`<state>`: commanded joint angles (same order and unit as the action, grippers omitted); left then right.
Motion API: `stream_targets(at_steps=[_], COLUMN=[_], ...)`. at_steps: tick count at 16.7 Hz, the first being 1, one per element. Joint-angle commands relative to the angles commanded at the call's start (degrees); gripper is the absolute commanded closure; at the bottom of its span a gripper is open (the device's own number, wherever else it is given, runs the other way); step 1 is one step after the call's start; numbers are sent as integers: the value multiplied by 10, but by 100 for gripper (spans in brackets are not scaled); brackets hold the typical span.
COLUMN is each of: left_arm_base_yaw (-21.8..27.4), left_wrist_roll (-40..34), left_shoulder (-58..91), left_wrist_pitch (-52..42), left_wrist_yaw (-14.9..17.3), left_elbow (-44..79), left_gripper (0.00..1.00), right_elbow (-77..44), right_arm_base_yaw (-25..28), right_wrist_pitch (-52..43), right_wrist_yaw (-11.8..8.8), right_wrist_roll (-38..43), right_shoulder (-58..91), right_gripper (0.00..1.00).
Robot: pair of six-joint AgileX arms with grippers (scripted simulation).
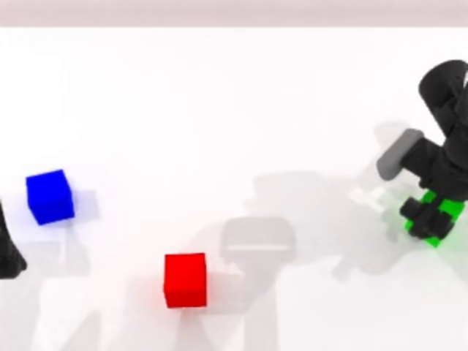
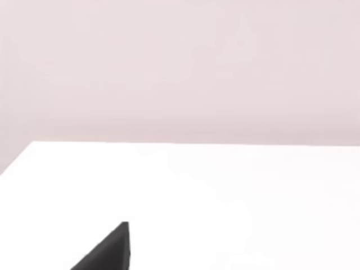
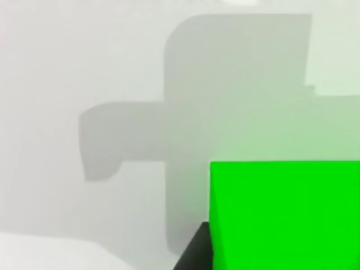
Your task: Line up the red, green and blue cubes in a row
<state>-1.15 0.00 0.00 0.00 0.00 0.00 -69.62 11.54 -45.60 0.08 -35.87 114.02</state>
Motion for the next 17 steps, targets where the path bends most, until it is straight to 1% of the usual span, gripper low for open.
stream_targets(at_steps=[10,17], left_arm_base_yaw=[0,0], left_wrist_roll=[0,0], left_shoulder=[0,0], left_wrist_pitch=[0,0], left_wrist_yaw=[0,0], left_elbow=[0,0], left_gripper=[0,0], right_elbow=[-7,-83], right_arm_base_yaw=[-2,3], right_wrist_pitch=[-11,-142], right_wrist_yaw=[0,0], right_wrist_roll=[2,-1], right_shoulder=[-5,-56], right_gripper=[100,100])
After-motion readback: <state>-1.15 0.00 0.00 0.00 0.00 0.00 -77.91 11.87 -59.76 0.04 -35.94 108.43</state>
